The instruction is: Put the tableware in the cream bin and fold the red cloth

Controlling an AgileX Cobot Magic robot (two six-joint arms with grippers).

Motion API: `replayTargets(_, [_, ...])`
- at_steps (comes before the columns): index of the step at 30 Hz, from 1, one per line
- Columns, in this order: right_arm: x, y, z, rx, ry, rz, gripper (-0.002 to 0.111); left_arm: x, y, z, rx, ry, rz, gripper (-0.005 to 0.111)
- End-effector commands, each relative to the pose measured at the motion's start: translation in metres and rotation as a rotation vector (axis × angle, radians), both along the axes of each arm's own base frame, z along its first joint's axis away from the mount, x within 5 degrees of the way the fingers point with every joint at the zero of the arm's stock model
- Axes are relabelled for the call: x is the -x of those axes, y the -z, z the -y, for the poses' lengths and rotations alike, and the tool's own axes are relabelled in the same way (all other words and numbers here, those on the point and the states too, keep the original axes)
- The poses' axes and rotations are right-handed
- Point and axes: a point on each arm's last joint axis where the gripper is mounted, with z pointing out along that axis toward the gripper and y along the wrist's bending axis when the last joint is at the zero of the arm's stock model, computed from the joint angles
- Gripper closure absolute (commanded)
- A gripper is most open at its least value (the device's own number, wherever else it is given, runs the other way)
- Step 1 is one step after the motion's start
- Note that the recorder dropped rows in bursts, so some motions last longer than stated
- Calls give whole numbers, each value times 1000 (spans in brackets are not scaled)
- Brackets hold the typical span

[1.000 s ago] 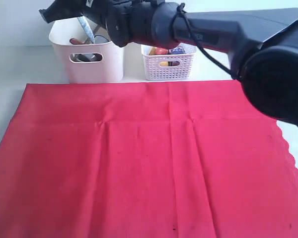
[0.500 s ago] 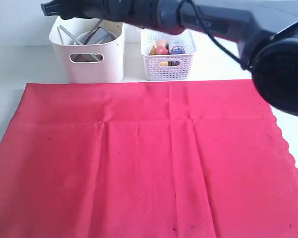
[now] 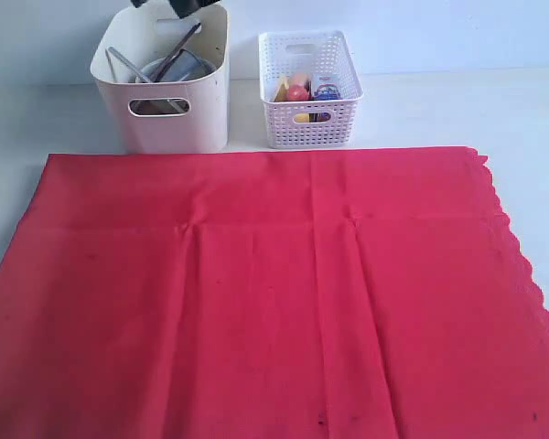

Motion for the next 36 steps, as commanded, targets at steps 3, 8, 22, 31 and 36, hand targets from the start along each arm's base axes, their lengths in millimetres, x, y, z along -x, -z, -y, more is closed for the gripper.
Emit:
replayTargets(3, [37,-4,44,153,32,-121,108,0,-1,0,6,-2,11,105])
replayTargets(8, [84,17,92,142,55,-116,108,0,-1,0,6,-2,11,105])
replayTargets(22, [147,133,160,16,259,-165,108,0,-1,0,6,-2,11,105])
replayTargets(31, [146,135,159,-61,296,-138,108,0,-1,0,6,-2,11,105])
replayTargets(36, [143,133,158,-91,299,-111,108,0,-1,0,6,-2,11,105])
